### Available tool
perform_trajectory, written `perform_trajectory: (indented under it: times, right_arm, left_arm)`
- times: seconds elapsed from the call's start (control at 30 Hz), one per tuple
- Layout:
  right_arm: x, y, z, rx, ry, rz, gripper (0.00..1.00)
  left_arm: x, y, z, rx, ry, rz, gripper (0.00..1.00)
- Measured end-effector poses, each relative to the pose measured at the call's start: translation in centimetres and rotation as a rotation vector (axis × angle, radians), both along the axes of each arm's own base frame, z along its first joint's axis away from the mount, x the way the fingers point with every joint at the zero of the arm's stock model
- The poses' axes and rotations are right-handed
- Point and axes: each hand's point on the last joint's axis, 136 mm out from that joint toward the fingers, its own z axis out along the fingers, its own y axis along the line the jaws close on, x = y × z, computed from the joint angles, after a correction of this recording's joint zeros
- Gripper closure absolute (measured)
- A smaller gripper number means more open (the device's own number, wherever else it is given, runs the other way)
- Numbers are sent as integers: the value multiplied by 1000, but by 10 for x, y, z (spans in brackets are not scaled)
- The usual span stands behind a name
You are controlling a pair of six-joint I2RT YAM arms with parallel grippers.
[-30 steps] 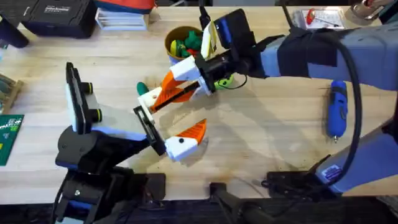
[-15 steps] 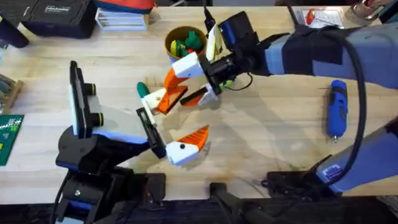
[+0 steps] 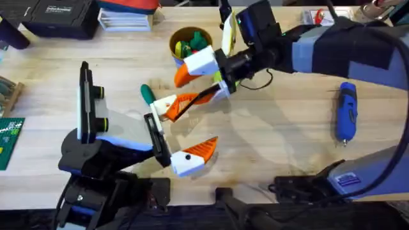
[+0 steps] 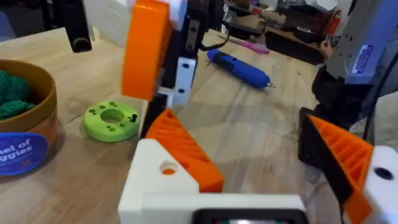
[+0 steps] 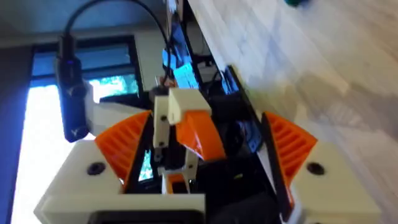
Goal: Pick up the gripper from the table and insert it into the empty holder that is missing its gripper. Then pick up a screw, insert it into the mounting hole, and use the screwdriver to tighten it. Finally, clean up the table by picking up the vegetable and placing it into the bucket.
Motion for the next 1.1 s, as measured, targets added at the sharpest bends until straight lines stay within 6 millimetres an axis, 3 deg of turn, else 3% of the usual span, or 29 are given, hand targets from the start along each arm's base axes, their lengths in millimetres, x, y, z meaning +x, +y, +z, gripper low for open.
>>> perform_trajectory:
  times: [0.13,0.3,0.5,0.6,0.77,0.83,1.1]
  right_arm:
    - [-5,-12,-7,-17,11,12,7]
    - [-1,-13,-6,10,-71,24,9]
    - [-4,-8,-4,29,-118,49,119]
    - [-7,-6,-4,31,-122,59,198]
    - [-8,-6,-4,35,-122,63,522]
    - [-9,-6,-4,35,-116,64,596]
    - [-14,-6,4,79,-97,90,546]
  left_arm:
    - [0,0,0,0,0,0,15]
    - [0,0,0,0,0,-1,15]
    - [0,0,0,0,0,-1,15]
    - [0,0,0,0,0,-1,15]
    - [0,0,0,0,0,-1,15]
    - [0,0,0,0,0,-1,15]
    - [0,0,0,0,0,-1,15]
